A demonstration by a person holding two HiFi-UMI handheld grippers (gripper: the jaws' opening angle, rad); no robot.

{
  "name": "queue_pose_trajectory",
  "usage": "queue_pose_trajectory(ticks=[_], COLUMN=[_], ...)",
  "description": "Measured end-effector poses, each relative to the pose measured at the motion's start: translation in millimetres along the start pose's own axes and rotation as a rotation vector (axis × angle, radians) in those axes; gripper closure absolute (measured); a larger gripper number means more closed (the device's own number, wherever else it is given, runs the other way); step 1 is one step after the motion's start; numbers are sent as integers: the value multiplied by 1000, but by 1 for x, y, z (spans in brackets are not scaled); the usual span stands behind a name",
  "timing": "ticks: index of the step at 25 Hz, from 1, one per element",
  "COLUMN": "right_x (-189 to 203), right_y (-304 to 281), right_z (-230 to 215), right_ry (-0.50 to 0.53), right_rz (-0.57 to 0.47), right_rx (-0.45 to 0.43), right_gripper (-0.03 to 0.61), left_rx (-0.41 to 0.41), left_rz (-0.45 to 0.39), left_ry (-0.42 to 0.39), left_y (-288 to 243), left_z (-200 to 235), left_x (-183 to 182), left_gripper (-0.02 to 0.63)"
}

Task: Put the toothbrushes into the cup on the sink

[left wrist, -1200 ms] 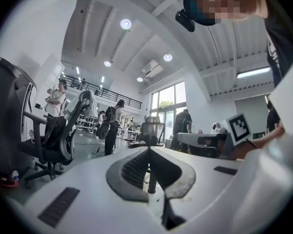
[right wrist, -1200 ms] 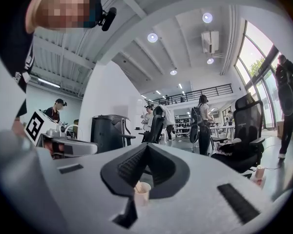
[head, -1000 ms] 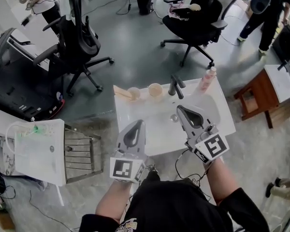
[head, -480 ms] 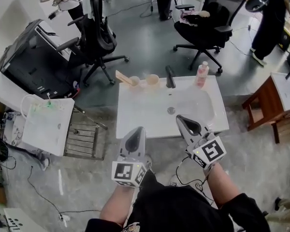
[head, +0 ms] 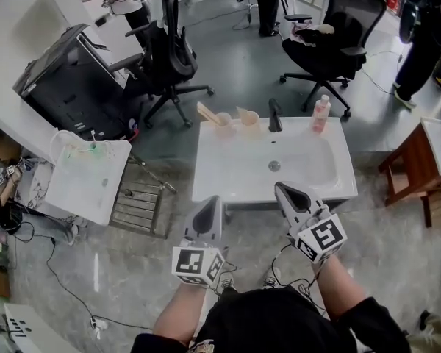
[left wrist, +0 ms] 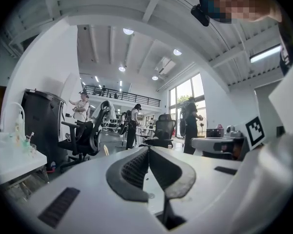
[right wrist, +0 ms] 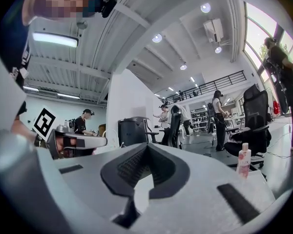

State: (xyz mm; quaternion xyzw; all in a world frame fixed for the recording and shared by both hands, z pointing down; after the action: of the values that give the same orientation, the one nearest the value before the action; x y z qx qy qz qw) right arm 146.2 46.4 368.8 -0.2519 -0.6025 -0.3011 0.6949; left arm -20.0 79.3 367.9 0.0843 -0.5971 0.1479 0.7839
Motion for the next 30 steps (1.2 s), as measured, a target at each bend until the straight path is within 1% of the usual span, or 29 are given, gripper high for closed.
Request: queue_pose_trajectory(ticks=[7, 15, 20, 30], right_x=[-4, -8, -7, 1], right_y=[-12, -20, -28, -28], right_z=[43, 66, 74, 71], right_ry=[4, 15, 12, -10], right_rz=[38, 76, 92, 87], right_rx=[48, 115, 129, 143], right_gripper=[572, 574, 574, 574], left_rx=[62, 142, 153, 159], left_rz=[21, 25, 30, 46], left_ry=[4, 17, 25, 21], left_y=[25, 33, 34, 29], left_z=[34, 52, 63, 62], left_x=[2, -5, -6, -1], left_gripper=[607, 607, 607, 607])
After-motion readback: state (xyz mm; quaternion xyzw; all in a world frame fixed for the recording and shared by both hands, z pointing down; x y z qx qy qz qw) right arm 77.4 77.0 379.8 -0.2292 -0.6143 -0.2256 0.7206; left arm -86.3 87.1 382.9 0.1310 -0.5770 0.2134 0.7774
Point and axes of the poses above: the fingertips, and each gripper's own axes: y backward along the fingers, z to its left, x out of its underside, the point moved 3 cm from there along y, backward along the fingers, and after that the axes turned 11 degrees about y, right-handed, at the moved point
